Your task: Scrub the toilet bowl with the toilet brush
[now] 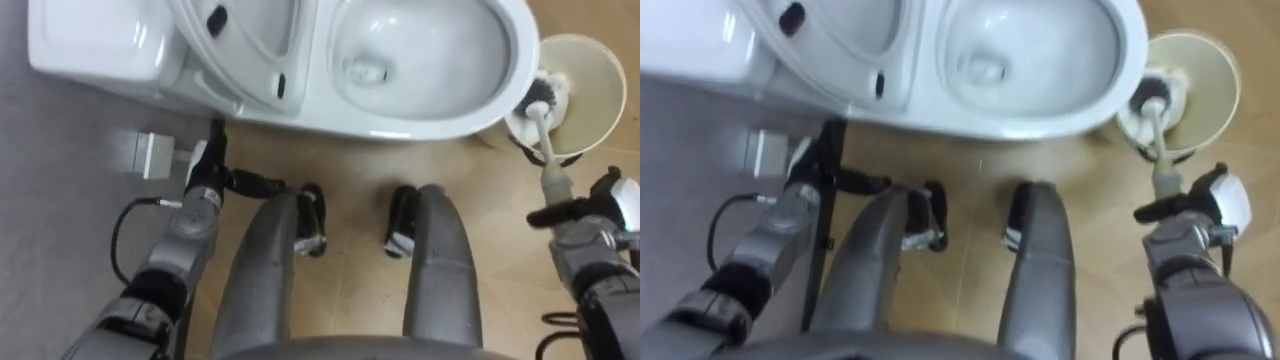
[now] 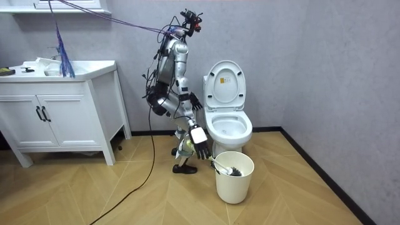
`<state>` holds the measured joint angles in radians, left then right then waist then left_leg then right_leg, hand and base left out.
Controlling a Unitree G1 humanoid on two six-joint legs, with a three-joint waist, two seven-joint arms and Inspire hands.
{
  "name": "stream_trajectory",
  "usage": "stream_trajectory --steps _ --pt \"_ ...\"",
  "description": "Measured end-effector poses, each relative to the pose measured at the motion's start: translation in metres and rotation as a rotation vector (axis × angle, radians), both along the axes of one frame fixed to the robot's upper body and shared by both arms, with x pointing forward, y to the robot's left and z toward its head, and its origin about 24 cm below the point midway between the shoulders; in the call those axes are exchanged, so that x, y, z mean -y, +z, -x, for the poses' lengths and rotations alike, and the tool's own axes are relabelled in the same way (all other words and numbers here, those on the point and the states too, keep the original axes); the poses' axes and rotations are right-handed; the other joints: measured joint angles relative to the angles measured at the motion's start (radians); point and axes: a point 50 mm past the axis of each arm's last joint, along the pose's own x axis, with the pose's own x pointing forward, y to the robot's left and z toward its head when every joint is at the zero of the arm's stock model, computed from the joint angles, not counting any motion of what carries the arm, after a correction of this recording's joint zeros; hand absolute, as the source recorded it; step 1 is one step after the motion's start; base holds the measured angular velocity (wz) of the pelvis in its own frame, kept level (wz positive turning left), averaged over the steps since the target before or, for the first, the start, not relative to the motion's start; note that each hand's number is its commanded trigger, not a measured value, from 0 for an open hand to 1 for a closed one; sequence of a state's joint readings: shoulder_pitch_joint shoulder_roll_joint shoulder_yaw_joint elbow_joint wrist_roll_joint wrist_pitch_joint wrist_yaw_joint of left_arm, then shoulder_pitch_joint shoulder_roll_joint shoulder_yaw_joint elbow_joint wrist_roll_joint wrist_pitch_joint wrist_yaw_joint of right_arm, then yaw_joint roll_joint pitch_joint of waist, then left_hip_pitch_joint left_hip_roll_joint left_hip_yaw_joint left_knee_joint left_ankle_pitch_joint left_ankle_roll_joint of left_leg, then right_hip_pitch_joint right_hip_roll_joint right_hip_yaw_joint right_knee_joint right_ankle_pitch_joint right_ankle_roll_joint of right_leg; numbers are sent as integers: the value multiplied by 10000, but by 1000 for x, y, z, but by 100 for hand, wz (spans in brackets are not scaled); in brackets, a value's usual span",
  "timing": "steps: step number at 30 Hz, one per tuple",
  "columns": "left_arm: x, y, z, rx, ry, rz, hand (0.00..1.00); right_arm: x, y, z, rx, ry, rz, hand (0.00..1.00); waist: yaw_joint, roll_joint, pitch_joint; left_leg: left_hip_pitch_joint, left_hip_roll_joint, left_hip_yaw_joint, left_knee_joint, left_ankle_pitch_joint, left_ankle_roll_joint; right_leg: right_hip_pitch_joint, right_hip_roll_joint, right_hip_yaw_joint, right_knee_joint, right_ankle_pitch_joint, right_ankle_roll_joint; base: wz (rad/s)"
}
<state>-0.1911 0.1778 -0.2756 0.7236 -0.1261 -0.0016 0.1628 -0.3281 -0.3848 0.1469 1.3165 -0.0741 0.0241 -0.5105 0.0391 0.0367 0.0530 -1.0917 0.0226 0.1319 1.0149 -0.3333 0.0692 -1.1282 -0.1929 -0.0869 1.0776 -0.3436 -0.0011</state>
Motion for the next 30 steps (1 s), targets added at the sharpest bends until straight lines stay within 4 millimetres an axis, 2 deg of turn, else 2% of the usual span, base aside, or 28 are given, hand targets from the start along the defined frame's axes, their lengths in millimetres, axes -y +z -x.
stream_trajectory --steps 7,10,18,22,27,30 --pt "12 10 -6 442 -905 184 0 3 1 0 -70 -150 -414 0 74 142 -45 -1050 2 22 1011 -106 -69 -1159 -115 146 1165 -200 -204 4" --pt "14 10 -4 421 -1042 288 0 7 2 0 -29 -259 -563 0 139 265 -63 -1285 7 25 1218 -115 -89 -1404 -165 128 1411 -253 -297 3" --pt "20 14 -6 596 -1414 405 0 9 0 5 -126 -552 -806 0 215 333 -68 -1619 7 -16 1539 -218 -225 -1718 -163 49 1720 -378 -447 0" --pt "23 15 -5 589 -1567 464 0 12 -2 12 -337 -633 -805 0 226 353 -62 -1758 31 1 1866 -410 -223 -1874 -171 99 2067 -561 -362 1" --pt "25 13 -3 487 -1603 785 0 15 -2 16 -287 -983 -871 0 181 351 -62 -1949 171 54 2410 -748 -257 -2134 -170 249 2636 -874 -381 -3" --pt "27 15 -4 538 -1601 919 0 15 -2 14 38 -1393 -1103 0 176 351 -62 -2096 142 55 2732 -921 -278 -2275 -195 300 2953 -1059 -415 1"
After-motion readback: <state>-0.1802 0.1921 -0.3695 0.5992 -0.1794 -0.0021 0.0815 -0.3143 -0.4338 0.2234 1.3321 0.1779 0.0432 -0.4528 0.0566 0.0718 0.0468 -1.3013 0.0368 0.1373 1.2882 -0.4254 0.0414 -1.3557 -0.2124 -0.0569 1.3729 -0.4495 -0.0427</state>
